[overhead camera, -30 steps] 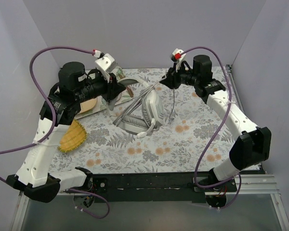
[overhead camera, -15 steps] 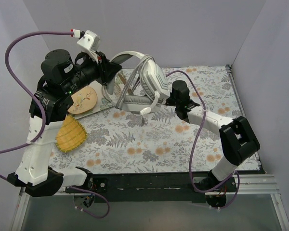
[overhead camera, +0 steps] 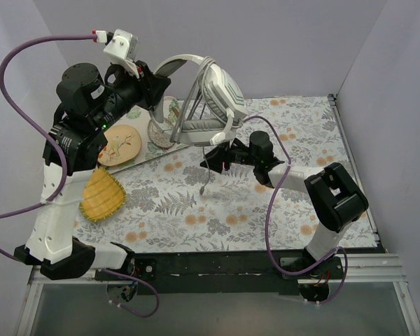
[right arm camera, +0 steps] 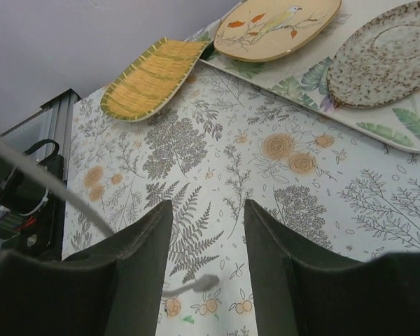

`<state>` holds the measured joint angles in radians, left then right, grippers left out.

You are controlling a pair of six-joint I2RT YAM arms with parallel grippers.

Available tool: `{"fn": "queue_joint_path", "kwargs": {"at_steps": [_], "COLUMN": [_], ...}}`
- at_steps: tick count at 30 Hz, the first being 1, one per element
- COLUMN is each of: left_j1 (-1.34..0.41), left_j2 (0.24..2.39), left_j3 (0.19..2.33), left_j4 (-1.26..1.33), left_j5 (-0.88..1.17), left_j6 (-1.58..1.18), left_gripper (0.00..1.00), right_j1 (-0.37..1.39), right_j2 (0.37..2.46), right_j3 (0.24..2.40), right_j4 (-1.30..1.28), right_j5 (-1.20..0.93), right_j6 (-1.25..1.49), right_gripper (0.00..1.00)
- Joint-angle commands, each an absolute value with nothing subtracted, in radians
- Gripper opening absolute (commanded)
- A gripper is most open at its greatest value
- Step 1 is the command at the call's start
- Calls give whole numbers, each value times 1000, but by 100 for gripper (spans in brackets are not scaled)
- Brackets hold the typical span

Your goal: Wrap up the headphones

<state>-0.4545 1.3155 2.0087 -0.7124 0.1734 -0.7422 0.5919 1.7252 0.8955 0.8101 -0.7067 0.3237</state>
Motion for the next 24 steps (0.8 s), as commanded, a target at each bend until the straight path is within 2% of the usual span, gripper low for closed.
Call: {"fn": "queue_joint_path", "kwargs": {"at_steps": [1, 5, 10, 16, 18, 19, 21, 22, 24], "left_j1": [-456, -456, -456, -456, -456, -456, -456, -456, -456], "left_j2": [1319, 1338, 1329, 1315, 1321, 1325, 1336, 1338, 1345], "left_j3": [2057, 2074, 2050, 2011, 2017, 2019, 2039, 2043, 2052], "left_j4": [-632, -629, -611, -560, -555, -554, -554, -554, -552], "left_j5": [112, 78, 60, 17, 15, 15, 14, 15, 14], "left_j6": [-785, -769, -755, -739, -744, -747, -750, -749, -750], "left_gripper": [0, 0, 0, 0, 0, 0, 0, 0, 0], "right_j1": [611, 611, 588, 497, 512, 529, 608, 633, 678], "right_j2": [1691, 1625, 1523, 1365, 1333, 1322, 1296, 1289, 1285], "right_j3": [861, 842, 848, 805, 790, 767, 730, 709, 646], "right_j4": [908, 732, 427, 298, 299, 307, 385, 434, 577], "right_j5": [-706, -620, -356, -123, -136, -130, -111, -117, -150], "right_j6": [333, 238, 134, 117, 100, 85, 43, 41, 79], "right_gripper": [54, 54, 56, 57, 64, 73, 74, 88, 91]}}
